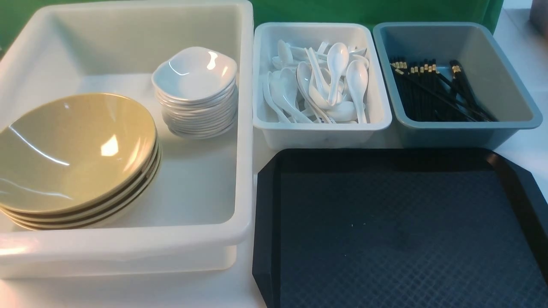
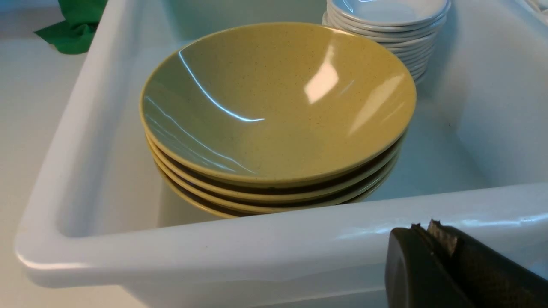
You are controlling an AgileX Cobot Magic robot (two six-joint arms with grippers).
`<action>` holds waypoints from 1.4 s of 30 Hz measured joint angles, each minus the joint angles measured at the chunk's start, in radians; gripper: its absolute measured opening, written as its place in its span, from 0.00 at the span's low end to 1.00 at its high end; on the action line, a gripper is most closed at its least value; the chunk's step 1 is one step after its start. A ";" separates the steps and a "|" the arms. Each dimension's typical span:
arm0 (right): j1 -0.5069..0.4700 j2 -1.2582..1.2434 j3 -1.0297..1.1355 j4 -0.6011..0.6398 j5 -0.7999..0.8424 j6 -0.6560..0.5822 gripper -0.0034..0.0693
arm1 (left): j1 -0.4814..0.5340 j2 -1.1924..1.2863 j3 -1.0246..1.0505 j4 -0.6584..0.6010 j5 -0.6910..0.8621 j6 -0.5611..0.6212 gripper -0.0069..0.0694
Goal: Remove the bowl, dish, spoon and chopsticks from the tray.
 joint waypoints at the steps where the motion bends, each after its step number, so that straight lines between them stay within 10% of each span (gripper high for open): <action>1: 0.000 0.000 0.000 -0.002 0.000 0.000 0.09 | 0.000 0.000 0.000 0.000 0.000 0.000 0.08; 37: 0.001 -0.001 0.000 -0.003 0.003 0.000 0.11 | 0.000 0.000 0.001 0.007 -0.002 0.000 0.08; 42: 0.001 -0.001 0.000 -0.003 0.003 0.000 0.11 | 0.007 -0.006 0.079 -0.010 -0.188 0.006 0.08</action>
